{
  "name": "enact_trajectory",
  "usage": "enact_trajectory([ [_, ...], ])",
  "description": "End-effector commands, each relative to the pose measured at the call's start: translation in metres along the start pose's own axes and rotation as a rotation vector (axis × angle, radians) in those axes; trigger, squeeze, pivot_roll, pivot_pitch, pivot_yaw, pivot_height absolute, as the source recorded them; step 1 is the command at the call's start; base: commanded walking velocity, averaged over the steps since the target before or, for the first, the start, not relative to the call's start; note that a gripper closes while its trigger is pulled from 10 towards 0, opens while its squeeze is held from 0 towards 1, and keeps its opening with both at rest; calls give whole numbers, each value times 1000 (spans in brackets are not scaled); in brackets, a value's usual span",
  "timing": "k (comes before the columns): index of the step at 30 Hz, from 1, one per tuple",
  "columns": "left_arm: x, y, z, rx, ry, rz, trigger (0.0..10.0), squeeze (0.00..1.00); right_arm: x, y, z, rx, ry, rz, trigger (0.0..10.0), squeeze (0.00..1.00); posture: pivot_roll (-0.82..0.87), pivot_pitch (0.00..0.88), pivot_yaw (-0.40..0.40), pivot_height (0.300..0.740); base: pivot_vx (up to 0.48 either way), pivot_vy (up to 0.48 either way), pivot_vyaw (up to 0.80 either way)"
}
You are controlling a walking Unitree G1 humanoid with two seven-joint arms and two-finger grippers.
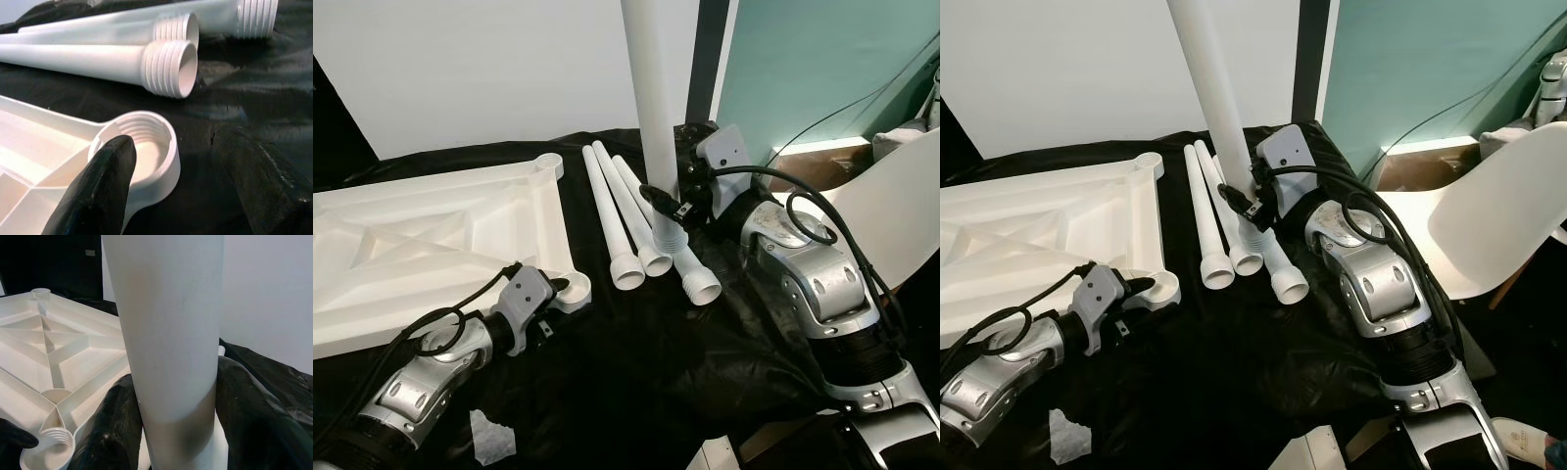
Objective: Building children table
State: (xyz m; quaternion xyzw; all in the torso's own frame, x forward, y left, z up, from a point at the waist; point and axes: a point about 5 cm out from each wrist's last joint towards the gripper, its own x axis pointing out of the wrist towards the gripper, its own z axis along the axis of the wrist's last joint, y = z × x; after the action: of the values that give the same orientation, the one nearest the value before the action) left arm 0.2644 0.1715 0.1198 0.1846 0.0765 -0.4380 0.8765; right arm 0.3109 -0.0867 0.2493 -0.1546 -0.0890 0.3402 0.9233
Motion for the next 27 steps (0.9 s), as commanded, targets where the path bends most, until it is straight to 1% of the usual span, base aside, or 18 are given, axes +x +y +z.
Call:
enact_trajectory([
  [1,-3,-1,-7,17,40,-1,10000,0,1,0,8,-18,-35,6,10000,0,-39,0,12,740,0,0,0],
  [3,-4,-1,-14,33,84,10,10000,0,2,1,9,-17,-38,13,10000,0,-35,0,8,740,0,0,0],
  [9,-2,5,-15,48,79,61,10000,0,2,2,9,-15,-42,20,10000,0,-31,0,8,740,0,0,0],
  [10,-2,10,-15,57,75,101,10000,0,3,3,9,-14,-42,21,10000,0,-32,0,10,740,0,0,0],
  [11,-2,10,-15,57,75,101,10000,0,3,3,9,-14,-42,21,10000,0,-32,0,10,740,0,0,0],
  [14,1,21,-12,66,53,187,10000,0,3,4,9,-11,-43,24,10000,0,-34,0,16,740,0,0,0],
  [16,4,17,-8,56,23,173,10000,0,2,5,8,-9,-43,23,10000,0,-34,0,17,740,0,0,0],
  [17,4,17,-8,56,23,173,10000,0,2,5,8,-9,-43,23,10000,0,-34,0,17,740,0,0,0],
  [18,5,13,-5,45,0,148,10000,0,2,5,8,-9,-42,22,10000,0,-35,0,16,740,0,0,0],
  [19,8,5,-1,26,-31,98,10000,0,2,5,8,-8,-42,22,10000,0,-36,0,17,740,0,0,0],
  [20,8,5,-1,26,-31,98,10000,0,2,5,8,-8,-42,22,10000,0,-36,0,17,740,0,0,0],
  [22,12,-6,5,5,-69,29,10000,0,2,4,8,-8,-42,21,10000,0,-36,0,17,740,0,0,0],
  [27,24,-20,9,-24,-74,-49,10000,0,3,5,7,-9,-41,22,10000,0,-33,0,18,740,0,0,0],
])
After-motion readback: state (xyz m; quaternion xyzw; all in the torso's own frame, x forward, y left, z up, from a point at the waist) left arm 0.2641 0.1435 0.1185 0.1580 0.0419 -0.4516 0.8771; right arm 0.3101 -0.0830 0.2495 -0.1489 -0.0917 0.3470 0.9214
